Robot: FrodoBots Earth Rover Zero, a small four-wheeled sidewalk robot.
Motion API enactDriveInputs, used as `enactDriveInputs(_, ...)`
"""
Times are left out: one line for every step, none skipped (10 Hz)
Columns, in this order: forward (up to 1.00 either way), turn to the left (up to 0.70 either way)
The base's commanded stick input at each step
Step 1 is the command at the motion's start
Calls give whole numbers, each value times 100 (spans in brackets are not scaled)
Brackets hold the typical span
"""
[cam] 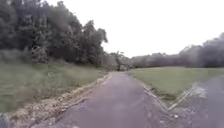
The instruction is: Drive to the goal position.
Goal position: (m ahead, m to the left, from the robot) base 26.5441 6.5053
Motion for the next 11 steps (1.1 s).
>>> enactDriveInputs(100, 0)
enactDriveInputs(100, 0)
enactDriveInputs(100, 0)
enactDriveInputs(100, 0)
enactDriveInputs(100, 0)
enactDriveInputs(100, 0)
enactDriveInputs(100, 0)
enactDriveInputs(100, 0)
enactDriveInputs(100, 0)
enactDriveInputs(100, 0)
enactDriveInputs(100, 0)
